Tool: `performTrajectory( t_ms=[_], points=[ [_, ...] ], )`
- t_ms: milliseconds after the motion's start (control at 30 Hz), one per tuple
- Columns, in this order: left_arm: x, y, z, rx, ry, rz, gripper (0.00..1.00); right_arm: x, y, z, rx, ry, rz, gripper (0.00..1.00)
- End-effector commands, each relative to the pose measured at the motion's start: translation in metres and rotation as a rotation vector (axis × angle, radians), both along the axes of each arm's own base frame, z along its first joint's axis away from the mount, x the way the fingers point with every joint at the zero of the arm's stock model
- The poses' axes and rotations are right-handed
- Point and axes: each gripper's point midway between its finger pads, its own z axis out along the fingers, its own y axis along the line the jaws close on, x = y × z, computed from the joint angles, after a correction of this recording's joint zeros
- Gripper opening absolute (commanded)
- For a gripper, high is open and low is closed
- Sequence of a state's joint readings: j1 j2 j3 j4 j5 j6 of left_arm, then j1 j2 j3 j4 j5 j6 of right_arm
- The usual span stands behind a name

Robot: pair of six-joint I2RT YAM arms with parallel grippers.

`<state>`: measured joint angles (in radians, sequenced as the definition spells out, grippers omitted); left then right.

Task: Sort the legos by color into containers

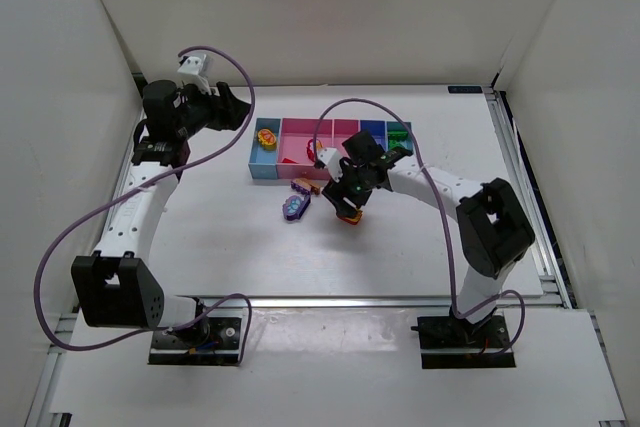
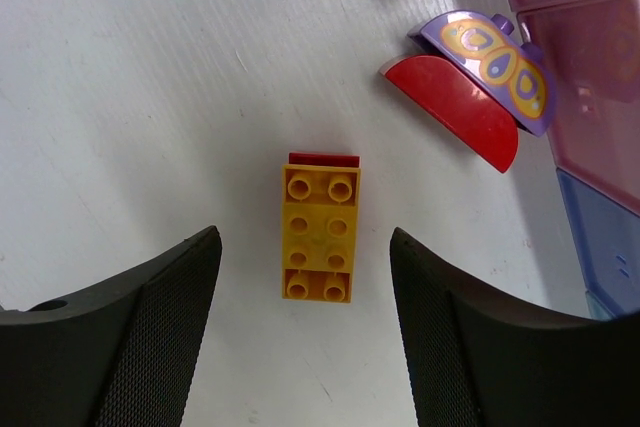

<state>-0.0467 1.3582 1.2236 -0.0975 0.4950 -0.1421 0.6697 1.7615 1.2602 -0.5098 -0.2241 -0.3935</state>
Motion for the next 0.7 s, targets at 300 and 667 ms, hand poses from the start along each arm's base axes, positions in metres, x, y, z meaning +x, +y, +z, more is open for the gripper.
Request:
performTrajectory(
  t_ms=[300, 667],
  points=[
    [0.005, -0.001, 0.008, -0.002, -0.022, -0.017, 0.74, 0.002, -0.005, -0.019, -0.020, 0.043, 0.005, 0.58],
    [0.012, -0.003, 0.002, -0.006, -0.006, -0.032, 0.74, -0.010, -0.012, -0.028, -0.042, 0.067, 0.042, 0.54]
  ],
)
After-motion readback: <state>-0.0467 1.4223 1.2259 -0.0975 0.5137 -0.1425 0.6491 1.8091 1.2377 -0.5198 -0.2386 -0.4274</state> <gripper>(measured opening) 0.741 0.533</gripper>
